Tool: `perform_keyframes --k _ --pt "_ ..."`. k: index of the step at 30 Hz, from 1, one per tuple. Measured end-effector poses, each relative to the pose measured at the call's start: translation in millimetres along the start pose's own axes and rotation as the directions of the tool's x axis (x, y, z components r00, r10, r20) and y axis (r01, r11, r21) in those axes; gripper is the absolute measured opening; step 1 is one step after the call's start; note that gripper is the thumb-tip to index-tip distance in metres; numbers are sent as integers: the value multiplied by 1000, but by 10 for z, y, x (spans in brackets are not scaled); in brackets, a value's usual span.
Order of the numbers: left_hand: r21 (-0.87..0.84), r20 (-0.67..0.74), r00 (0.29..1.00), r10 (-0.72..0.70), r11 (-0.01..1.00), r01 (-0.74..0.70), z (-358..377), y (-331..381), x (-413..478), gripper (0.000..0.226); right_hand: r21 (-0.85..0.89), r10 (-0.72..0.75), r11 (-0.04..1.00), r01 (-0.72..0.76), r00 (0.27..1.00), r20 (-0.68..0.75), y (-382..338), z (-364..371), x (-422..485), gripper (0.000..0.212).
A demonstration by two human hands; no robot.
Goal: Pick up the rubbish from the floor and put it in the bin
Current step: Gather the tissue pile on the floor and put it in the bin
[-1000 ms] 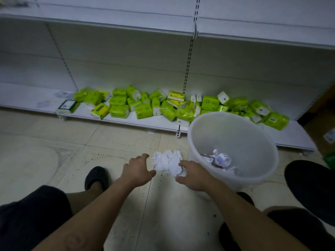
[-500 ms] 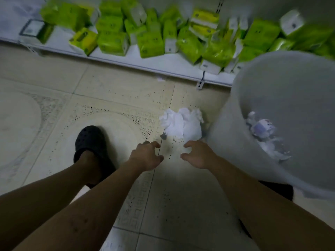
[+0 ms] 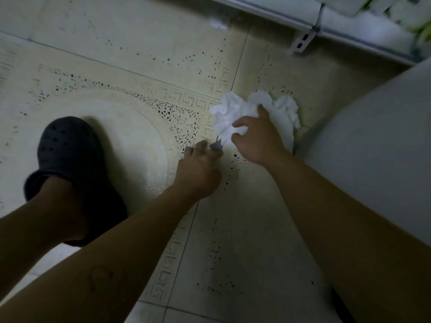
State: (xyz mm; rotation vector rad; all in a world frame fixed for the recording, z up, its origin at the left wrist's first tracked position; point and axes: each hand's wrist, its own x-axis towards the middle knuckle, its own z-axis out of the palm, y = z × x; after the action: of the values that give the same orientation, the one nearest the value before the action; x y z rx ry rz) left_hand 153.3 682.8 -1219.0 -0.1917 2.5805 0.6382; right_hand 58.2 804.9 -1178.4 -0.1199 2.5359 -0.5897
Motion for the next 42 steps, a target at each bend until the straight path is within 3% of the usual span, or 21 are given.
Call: perform_keyframes --k 4,7,11,14,18,24,26,27,29,31,34,39,42 --pt "35 -85 996 14 999 -11 56 -43 113 50 -141 -20 990 24 999 29 -6 71 169 45" --pt "-38 -173 985 -17 999 11 67 -64 186 36 -147 -31 989 30 1000 -3 -22 130 196 42" --pt "-210 -273 942 -195 968 139 95 -14 306 43 -19 -9 1000 6 989 -149 -25 173 113 29" --pt "-139 -281 941 -188 978 154 153 11 388 55 85 33 996 -14 973 -229 -39 184 59 30" --pt "-75 -300 938 -172 985 157 201 -1 461 44 291 115 956 -31 954 -277 -19 109 55 30" --pt "-239 -249 938 -241 954 182 162 -2 409 24 478 199 877 -52 944 -262 96 -9 -51 29" --pt "-325 -178 942 -285 920 217 124 -4 361 14 531 191 845 -55 960 -205 128 -27 -153 9" --pt "-363 -137 940 -312 899 245 106 -4 331 13 554 196 831 -57 961 -194 135 -39 -212 11" --pt "-426 -72 929 -364 853 301 83 -19 247 15 592 221 802 -77 960 -174 173 -46 -341 37" --pt "-443 -40 916 -400 829 342 62 -46 135 16 630 250 768 -115 959 -130 191 -56 -489 33" --pt "-443 -15 901 -434 810 383 -30 -48 -66 16 606 273 780 -157 956 -104 214 -63 -703 31" --pt "-548 -18 898 -440 755 360 -368 113 -432 13 428 228 892 -143 961 -153 137 -191 -1070 35" --pt "-611 -60 905 -421 732 300 -676 271 -670 14 373 170 920 -120 980 -104 -27 -365 -1348 23"
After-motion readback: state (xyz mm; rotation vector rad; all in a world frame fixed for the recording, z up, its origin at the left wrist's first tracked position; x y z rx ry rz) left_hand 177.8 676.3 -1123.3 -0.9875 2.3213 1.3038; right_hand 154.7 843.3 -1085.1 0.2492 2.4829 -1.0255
